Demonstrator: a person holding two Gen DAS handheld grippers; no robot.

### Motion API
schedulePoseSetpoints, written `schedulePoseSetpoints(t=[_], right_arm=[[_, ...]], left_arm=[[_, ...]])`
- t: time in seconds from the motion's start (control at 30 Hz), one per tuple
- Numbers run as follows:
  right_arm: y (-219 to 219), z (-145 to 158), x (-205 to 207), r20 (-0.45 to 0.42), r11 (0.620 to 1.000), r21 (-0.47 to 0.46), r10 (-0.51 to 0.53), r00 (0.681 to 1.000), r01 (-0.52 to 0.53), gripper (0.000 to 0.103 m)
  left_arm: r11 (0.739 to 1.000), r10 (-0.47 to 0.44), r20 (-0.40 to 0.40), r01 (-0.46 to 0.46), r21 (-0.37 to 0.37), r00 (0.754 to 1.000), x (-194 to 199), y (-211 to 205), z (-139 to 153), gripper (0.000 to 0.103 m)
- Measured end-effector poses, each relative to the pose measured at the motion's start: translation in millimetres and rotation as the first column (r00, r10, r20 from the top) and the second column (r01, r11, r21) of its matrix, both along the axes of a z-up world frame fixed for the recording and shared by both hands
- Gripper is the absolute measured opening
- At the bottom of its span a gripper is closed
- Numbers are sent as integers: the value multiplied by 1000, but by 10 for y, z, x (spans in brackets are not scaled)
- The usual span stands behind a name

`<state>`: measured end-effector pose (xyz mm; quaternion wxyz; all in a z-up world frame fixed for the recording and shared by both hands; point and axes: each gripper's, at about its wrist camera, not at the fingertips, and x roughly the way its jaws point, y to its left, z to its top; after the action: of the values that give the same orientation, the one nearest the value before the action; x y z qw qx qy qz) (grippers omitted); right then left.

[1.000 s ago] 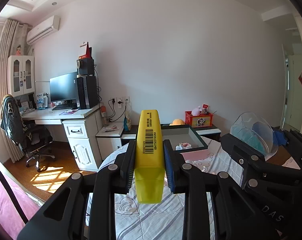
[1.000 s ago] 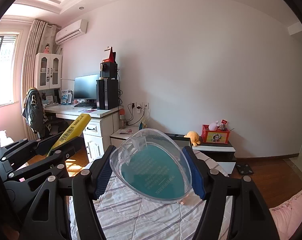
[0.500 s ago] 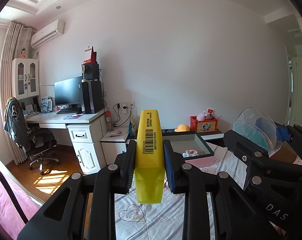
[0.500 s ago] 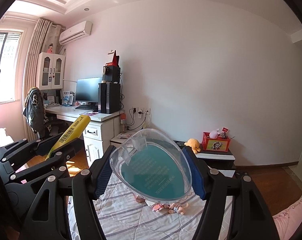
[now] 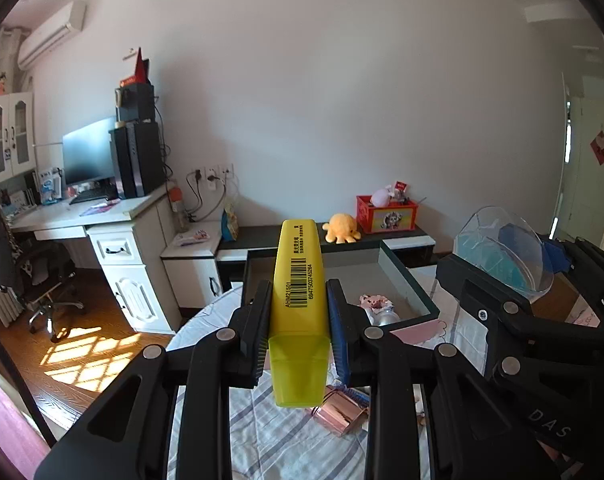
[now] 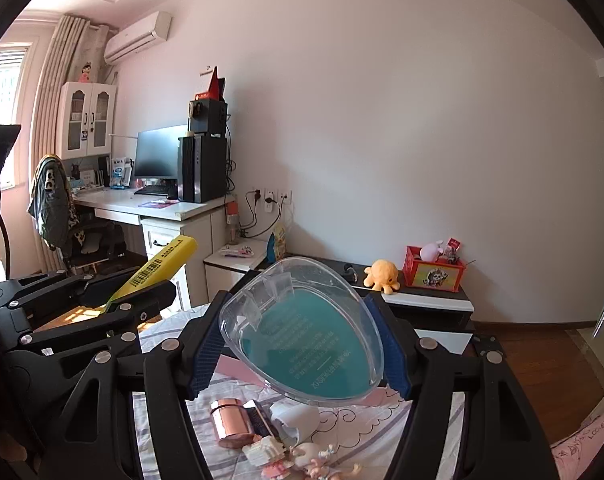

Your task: Organize rigid objects

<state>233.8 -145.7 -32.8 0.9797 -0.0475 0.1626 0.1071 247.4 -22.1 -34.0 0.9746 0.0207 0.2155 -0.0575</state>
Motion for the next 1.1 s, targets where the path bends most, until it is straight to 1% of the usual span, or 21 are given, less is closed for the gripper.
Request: schedulePoseSetpoints(t=[0.1,0.13,0.2,0.33,0.43,0.53,0.6,0.67,0.7,0.73,0.77,0.83,0.9,0.93,0.97,1.0,1.03,1.1], right_arm=[[-47,-159,452,-57,1000,-5,-3,998,3,68],[-61,-232,605,-79,1000,-8,-6,997,6,68],[-85,-396,877,-134,1000,-3,-2,991,2,68],[-103,-747,1338,-238,1000,8,10,971,-8,68],[-108,-966,1585,-300,999,29,25,954,-18,68],[-118,-1104,1743,-347,999,45,37,937,-23,68],[-139,-1080,1767,-349,997,66,55,935,-34,69],[-147,-1066,1775,-347,998,58,45,937,-27,71],[-153,-1066,1769,-348,999,49,31,937,-15,77],[-162,-1062,1769,-347,999,45,16,938,0,81],[-182,-1052,1742,-340,998,58,21,940,-2,82],[-215,-987,1677,-317,996,88,29,948,-1,82],[-236,-904,1571,-297,995,96,25,955,4,83],[-247,-859,1501,-285,995,99,27,958,2,84],[-245,-807,1418,-276,995,97,22,961,5,87],[-245,-754,1333,-264,995,95,14,964,12,93],[-240,-684,1221,-245,995,96,13,969,10,94],[-226,-552,981,-214,995,99,26,976,-5,94]], left_arm=[[999,5,-58,-2,45,998,500,-100,-188,27],[999,-1,-86,5,46,996,664,-115,-267,27],[999,-1,-151,8,50,989,979,-141,-455,27],[997,17,-238,1,79,971,1452,-152,-797,27],[997,26,-277,-5,77,960,1682,-111,-976,27],[997,31,-288,-10,77,957,1811,-100,-1070,27],[997,40,-302,-16,82,953,1880,-87,-1121,27],[997,46,-305,-25,74,951,1924,-64,-1167,29],[997,54,-300,-32,77,952,1914,-54,-1166,31],[996,59,-300,-38,75,952,1897,-37,-1158,37],[997,56,-298,-38,64,953,1877,-8,-1134,42],[998,60,-280,-49,47,958,1799,39,-1065,68],[997,65,-246,-55,48,967,1657,82,-964,78],[997,65,-226,-55,49,972,1567,95,-909,80],[997,69,-210,-58,56,975,1475,101,-853,81],[996,76,-192,-66,59,978,1375,115,-794,84],[996,81,-176,-72,59,981,1266,128,-736,88],[995,84,-135,-77,55,987,1010,158,-610,91]])
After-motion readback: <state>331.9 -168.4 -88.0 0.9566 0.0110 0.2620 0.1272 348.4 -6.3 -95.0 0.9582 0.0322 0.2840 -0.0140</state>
